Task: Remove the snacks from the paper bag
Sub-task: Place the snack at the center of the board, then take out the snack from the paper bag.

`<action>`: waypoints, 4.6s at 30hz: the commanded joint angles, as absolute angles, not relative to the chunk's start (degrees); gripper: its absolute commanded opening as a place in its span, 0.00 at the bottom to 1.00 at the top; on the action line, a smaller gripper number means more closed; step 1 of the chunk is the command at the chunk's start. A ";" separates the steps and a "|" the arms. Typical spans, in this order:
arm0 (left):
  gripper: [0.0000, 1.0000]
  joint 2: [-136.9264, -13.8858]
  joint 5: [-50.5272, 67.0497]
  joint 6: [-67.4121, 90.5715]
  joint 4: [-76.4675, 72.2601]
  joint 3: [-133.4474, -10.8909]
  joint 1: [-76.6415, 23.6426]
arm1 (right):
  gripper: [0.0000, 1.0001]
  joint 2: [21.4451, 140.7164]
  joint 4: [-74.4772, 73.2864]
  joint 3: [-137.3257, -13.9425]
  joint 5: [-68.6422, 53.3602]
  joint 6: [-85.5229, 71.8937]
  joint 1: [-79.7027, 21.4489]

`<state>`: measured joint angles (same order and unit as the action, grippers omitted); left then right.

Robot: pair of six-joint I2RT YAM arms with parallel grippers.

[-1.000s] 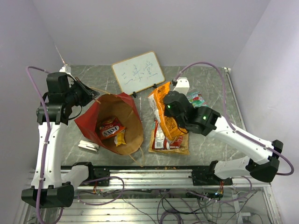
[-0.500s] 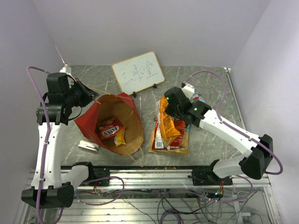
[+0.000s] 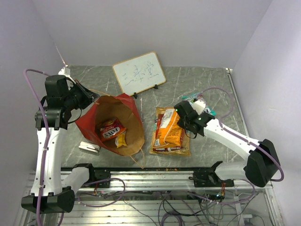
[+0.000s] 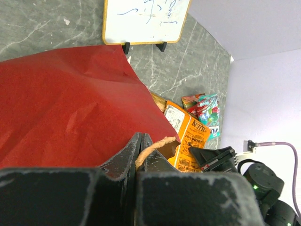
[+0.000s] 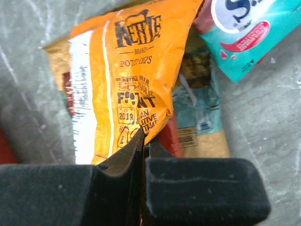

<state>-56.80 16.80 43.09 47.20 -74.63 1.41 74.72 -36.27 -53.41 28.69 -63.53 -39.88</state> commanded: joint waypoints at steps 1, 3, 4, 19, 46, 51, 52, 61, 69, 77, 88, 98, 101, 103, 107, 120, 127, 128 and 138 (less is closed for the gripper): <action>0.07 -56.09 17.05 42.96 48.12 -75.98 1.59 | 0.00 71.53 -29.23 -45.57 27.55 -58.17 -37.86; 0.07 -56.13 17.25 42.78 48.59 -76.35 1.58 | 0.00 71.13 -26.10 -42.98 25.09 -54.21 -36.22; 0.07 -56.05 17.15 42.70 48.71 -76.44 1.58 | 0.00 71.10 -24.86 -42.11 24.28 -52.05 -35.78; 0.07 -54.12 17.13 43.72 48.68 -74.39 1.58 | 0.13 70.20 -15.62 -36.34 17.14 -33.52 -34.96; 0.07 -55.37 19.96 43.72 47.57 -74.39 1.63 | 0.72 65.20 -28.05 -46.73 10.20 -28.85 -32.87; 0.07 -55.36 19.70 43.45 47.84 -74.59 1.61 | 0.83 63.23 -30.59 -51.08 8.43 -26.07 -32.87; 0.07 -55.29 19.81 43.49 47.76 -74.57 1.61 | 0.86 62.76 -30.79 -51.92 7.84 -25.45 -32.87; 0.07 -54.36 20.29 43.90 47.19 -74.22 1.58 | 1.00 63.95 -25.66 -58.70 1.38 -17.33 -34.18; 0.07 -52.82 21.84 44.33 46.92 -72.66 1.58 | 0.98 70.89 -15.58 -61.55 -3.28 -11.42 -48.44; 0.07 -52.97 23.76 44.06 46.71 -72.43 1.59 | 0.79 74.79 4.51 -56.24 -17.26 8.33 -65.63; 0.07 -53.70 24.10 42.35 49.38 -74.08 1.58 | 0.75 90.32 15.33 -57.83 -19.17 34.54 -68.57; 0.07 -55.65 24.70 41.57 50.96 -75.74 1.59 | 0.78 104.57 11.44 -66.43 -19.21 50.27 -67.21; 0.07 -55.57 24.71 41.72 51.22 -75.56 1.58 | 0.76 107.75 11.61 -68.18 -18.49 51.23 -66.86; 0.07 -55.31 24.60 41.82 51.52 -75.27 1.62 | 0.74 109.57 10.23 -69.77 -18.29 52.43 -66.78; 0.07 -55.03 24.69 42.32 51.62 -74.65 1.59 | 0.72 111.98 11.21 -71.05 -17.63 52.43 -66.12; 0.07 -54.63 24.64 42.57 52.13 -75.33 1.59 | 0.60 118.02 12.72 -74.27 -15.97 51.08 -65.80; 0.07 -54.40 24.81 42.59 52.77 -74.69 1.60 | 0.49 119.61 11.80 -75.85 -14.96 50.96 -65.77; 0.07 -54.48 24.70 42.63 52.75 -74.63 1.62 | 0.46 119.60 11.86 -76.19 -14.69 50.26 -65.75; 0.07 -54.12 24.38 43.37 50.56 -73.54 1.58 | 0.02 114.31 9.63 -77.67 -17.29 44.93 -65.78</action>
<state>-55.09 23.70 42.52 52.31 -73.65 1.41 118.54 10.76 -75.79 -16.12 47.35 -65.95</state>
